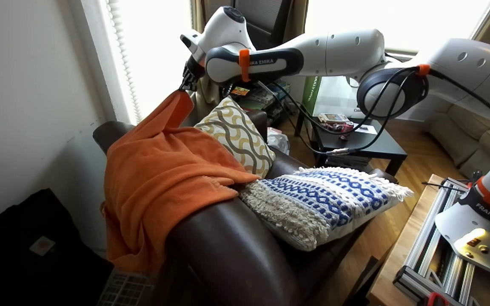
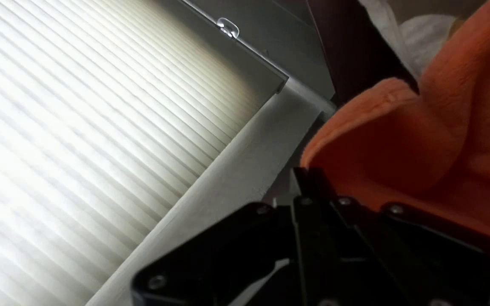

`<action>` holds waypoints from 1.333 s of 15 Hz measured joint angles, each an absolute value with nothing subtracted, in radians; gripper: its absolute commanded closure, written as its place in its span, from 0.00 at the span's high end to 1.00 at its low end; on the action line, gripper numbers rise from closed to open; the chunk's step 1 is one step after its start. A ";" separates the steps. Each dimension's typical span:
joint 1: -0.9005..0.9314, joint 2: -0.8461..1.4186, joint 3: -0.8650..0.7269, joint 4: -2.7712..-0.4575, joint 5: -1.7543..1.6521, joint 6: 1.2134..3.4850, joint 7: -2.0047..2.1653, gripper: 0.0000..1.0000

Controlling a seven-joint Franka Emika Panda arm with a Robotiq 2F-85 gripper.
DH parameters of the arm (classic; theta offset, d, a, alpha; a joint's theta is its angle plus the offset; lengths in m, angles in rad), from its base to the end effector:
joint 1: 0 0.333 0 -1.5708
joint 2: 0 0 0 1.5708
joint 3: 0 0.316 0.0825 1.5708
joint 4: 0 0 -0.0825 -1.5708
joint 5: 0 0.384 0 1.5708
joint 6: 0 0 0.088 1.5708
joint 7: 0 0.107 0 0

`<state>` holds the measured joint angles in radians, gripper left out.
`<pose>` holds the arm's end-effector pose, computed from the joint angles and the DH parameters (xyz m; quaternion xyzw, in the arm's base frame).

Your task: Spread the yellow towel more on the right sofa support side of the sofa

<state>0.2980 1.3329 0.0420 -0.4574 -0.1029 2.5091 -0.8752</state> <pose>0.8151 0.2614 0.3018 0.7649 0.5391 0.3311 0.1215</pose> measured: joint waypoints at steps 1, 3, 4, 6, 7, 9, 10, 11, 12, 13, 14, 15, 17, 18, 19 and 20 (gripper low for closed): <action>0.295 1.333 0.031 -0.457 -0.107 2.509 -0.848 0.01; 0.289 1.333 0.002 -0.457 -0.120 2.498 -0.782 0.01; 0.284 1.333 -0.014 -0.456 -0.128 2.485 -0.743 0.01; 0.269 1.332 -0.042 -0.456 -0.143 2.457 -0.671 0.01; 0.261 1.332 -0.058 -0.456 -0.152 2.443 -0.637 0.01; 0.242 1.332 -0.089 -0.456 -0.173 2.416 -0.571 0.01; 0.233 1.332 -0.101 -0.456 -0.182 2.400 -0.542 0.01; 0.226 1.332 -0.112 -0.456 -0.189 2.385 -0.517 0.01; 0.221 1.332 -0.118 -0.456 -0.194 2.371 -0.496 0.01; 0.218 1.333 -0.119 -0.456 -0.195 2.361 -0.485 0.01; 0.218 1.333 -0.119 -0.456 -0.197 2.356 -0.479 0.01; 0.220 1.333 -0.119 -0.456 -0.197 2.354 -0.477 0.01; 0.226 1.334 -0.115 -0.456 -0.198 2.352 -0.477 0.01; 0.229 1.334 -0.114 -0.456 -0.199 2.350 -0.477 0.01; 0.231 1.336 -0.113 -0.456 -0.199 2.348 -0.477 0.01; 0.233 1.337 -0.113 -0.457 -0.200 2.345 -0.477 0.01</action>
